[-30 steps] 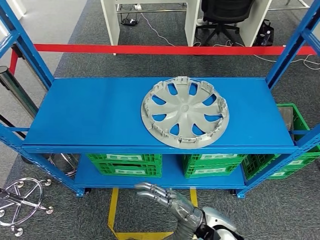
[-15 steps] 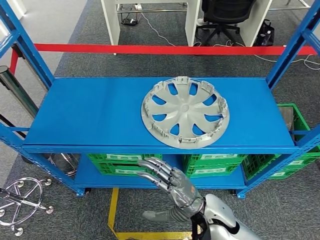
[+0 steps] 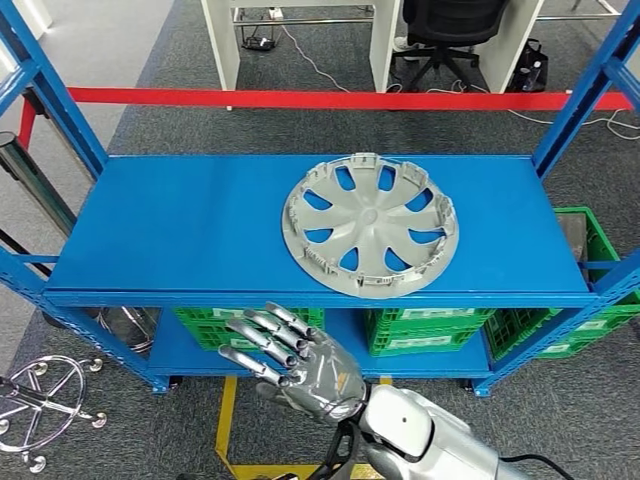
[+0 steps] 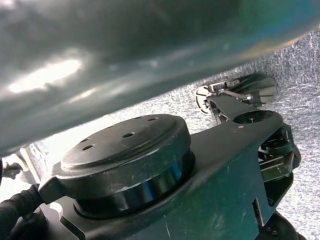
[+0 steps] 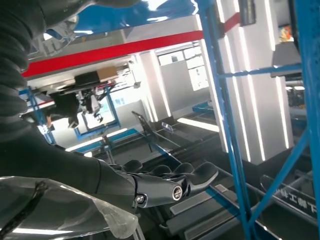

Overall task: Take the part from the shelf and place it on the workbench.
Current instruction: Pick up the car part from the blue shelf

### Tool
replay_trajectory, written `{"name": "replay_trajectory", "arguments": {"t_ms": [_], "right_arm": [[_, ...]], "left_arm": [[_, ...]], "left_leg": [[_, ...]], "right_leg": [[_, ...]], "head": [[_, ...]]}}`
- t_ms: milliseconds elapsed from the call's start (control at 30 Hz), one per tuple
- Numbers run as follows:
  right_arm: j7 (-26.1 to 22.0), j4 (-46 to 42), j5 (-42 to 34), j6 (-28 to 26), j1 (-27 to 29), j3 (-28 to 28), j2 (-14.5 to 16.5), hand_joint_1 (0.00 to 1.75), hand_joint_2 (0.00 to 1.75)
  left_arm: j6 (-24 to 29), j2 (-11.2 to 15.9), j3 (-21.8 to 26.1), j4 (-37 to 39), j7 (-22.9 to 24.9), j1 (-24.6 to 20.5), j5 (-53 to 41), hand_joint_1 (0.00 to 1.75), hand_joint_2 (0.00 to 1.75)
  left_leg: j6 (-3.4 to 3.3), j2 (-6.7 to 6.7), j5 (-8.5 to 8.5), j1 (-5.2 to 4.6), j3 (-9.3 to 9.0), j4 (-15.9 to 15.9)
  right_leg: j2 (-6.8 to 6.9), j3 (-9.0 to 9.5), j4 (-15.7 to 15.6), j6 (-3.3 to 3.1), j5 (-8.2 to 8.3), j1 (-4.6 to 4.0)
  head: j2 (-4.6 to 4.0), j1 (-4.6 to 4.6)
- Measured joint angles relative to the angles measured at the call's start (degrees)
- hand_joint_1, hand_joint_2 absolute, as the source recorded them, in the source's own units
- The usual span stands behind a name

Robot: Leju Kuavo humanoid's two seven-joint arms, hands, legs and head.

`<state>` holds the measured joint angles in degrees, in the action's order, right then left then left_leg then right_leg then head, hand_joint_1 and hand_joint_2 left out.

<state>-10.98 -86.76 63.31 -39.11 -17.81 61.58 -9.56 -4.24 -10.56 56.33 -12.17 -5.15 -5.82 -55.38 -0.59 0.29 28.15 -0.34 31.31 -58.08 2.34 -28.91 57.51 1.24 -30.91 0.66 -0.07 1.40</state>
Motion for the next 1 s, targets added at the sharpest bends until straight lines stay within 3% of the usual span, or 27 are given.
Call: {"name": "replay_trajectory", "arguments": {"t_ms": [400, 1000], "right_arm": [[4.28, 8.77, 1.33, 4.22, -5.85, 1.65, 2.60, 0.00, 1.75], [7.93, 12.97, -1.24, 11.39, -12.85, 2.80, 3.13, 0.00, 1.75]], "left_arm": [[-0.02, -0.20, -0.14, 0.02, 1.02, -0.51, -1.05, 0.00, 0.00], [-0.45, -0.31, -0.62, 0.02, 1.83, -0.62, -1.65, 0.00, 0.00]], "left_leg": [[0.00, 0.00, 0.00, 0.00, 0.00, -0.01], [0.00, 0.00, 0.00, -0.01, 0.00, -0.02]], "right_leg": [[0.00, 0.00, 0.00, 0.01, 0.01, 0.01], [0.00, 0.00, 0.00, 0.01, 0.01, 0.01]], "head": [[-0.01, -0.01], [-0.01, -0.01]]}}
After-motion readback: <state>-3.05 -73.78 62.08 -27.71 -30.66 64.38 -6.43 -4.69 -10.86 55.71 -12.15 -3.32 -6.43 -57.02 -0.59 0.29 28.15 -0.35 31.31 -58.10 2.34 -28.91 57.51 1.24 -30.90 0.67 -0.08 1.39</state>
